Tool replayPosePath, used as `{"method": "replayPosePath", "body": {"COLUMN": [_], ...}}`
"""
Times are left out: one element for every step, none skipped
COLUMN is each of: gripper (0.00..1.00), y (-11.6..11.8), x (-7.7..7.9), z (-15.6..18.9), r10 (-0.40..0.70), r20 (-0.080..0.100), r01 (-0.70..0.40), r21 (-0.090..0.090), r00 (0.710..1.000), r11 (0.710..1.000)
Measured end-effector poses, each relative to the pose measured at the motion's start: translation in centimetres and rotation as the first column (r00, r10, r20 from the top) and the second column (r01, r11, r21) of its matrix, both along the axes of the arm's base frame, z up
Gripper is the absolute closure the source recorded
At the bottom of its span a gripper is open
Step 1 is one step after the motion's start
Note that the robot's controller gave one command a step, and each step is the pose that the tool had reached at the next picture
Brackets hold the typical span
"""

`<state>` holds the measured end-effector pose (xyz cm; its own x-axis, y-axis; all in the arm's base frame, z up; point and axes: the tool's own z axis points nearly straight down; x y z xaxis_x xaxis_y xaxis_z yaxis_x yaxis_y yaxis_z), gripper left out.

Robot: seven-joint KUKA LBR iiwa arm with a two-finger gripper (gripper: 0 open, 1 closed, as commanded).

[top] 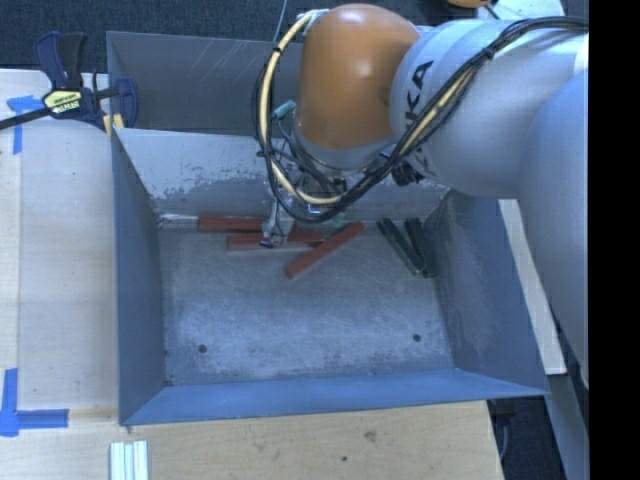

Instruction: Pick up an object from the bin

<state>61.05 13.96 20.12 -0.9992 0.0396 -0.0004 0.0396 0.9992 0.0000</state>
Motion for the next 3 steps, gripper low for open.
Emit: {"method": "replayPosePath", "body": {"gripper": [1.00,1.00,0.00], "y": [-0.8,2.8,-3.6], "x": [-3.0,-0.9,0.3], "z": [6.7,4.8,-3.2], "r10": [0.206,0.324,0.100], "r20": [0.000,0.015,0.003], "r01": [-0.206,-0.324,-0.100], "r21": [-0.001,-0.002,0.000], "r00": [0.978,0.946,0.995], "r11": [0.978,0.946,0.995]}}
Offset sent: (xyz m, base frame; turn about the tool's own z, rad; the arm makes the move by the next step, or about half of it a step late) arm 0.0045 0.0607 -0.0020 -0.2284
